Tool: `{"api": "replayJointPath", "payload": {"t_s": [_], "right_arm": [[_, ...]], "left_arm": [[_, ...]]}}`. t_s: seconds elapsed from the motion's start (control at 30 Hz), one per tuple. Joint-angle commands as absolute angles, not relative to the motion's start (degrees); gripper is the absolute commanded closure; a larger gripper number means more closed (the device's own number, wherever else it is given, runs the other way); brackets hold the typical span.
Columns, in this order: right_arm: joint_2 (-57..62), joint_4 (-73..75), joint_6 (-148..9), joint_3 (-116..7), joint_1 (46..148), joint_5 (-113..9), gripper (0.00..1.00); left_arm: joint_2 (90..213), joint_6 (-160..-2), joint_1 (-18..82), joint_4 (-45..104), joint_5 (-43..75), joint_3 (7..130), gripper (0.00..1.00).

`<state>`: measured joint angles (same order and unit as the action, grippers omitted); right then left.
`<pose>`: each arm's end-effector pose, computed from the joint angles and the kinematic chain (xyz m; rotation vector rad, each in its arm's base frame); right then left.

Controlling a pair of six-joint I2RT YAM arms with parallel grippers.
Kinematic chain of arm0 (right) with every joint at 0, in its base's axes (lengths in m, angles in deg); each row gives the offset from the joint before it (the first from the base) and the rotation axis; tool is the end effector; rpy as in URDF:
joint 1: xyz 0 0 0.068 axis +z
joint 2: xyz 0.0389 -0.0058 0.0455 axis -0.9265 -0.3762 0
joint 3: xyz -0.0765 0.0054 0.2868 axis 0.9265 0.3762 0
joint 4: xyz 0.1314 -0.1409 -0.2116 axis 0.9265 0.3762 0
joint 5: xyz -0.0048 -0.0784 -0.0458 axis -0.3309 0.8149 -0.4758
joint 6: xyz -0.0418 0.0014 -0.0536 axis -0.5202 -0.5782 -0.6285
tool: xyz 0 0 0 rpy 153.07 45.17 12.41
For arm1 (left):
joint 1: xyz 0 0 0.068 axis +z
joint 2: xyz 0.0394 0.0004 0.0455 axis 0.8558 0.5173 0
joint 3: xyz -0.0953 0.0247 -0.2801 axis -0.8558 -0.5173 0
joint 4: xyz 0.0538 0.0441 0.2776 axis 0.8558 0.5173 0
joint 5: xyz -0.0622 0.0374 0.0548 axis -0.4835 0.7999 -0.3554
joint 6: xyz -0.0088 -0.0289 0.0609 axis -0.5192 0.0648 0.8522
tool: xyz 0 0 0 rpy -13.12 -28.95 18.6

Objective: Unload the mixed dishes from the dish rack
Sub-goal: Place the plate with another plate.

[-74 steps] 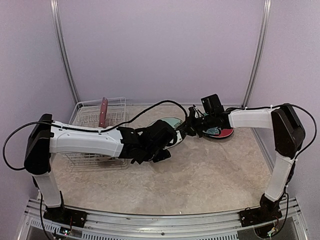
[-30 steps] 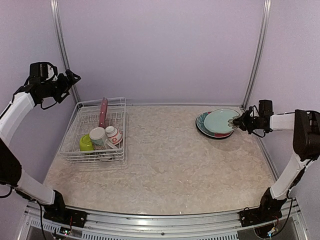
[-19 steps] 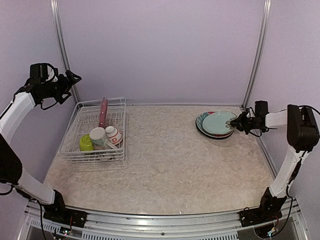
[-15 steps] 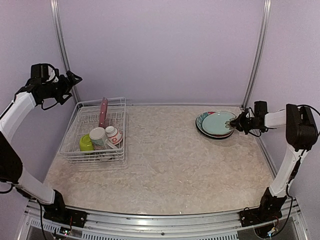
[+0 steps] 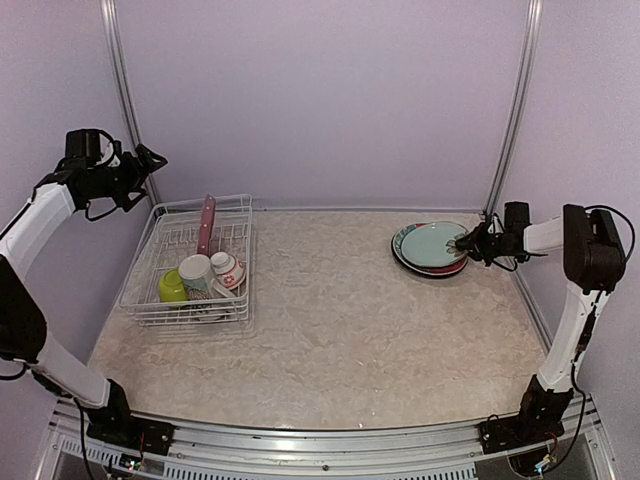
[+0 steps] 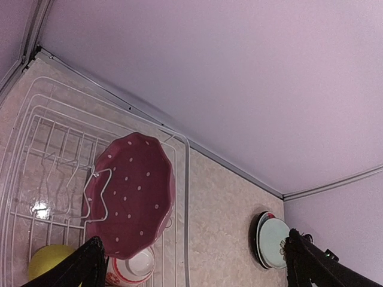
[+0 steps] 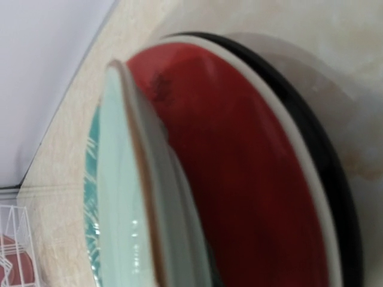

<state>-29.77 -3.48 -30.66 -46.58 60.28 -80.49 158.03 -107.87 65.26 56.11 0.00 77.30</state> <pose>0.4556 -0.0287 0.1508 0.7399 2.2306 1.0605 0.3644 0.0184 0.3998 -0.5263 2.0016 -0.7762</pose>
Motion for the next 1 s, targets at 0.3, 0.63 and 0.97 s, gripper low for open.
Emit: {"api": "replayJointPath", "payload": {"t_s": [0.3, 0.63, 0.97], "right_arm": [[-30.2, 4.4, -39.7, -53.1, 62.1, -75.0, 0.45], [-30.6, 18.5, -48.4, -58.9, 64.8, -62.8, 0.29], [-32.6, 23.6, -51.4, -63.6, 67.7, -56.6, 0.22]], "left_arm": [[158.1, -108.2, 65.6, 55.9, -2.8, 78.4, 0.01], [157.7, -108.8, 65.6, 56.0, -2.9, 78.6, 0.01], [159.1, -109.4, 65.6, 57.0, -4.5, 79.8, 0.01]]}}
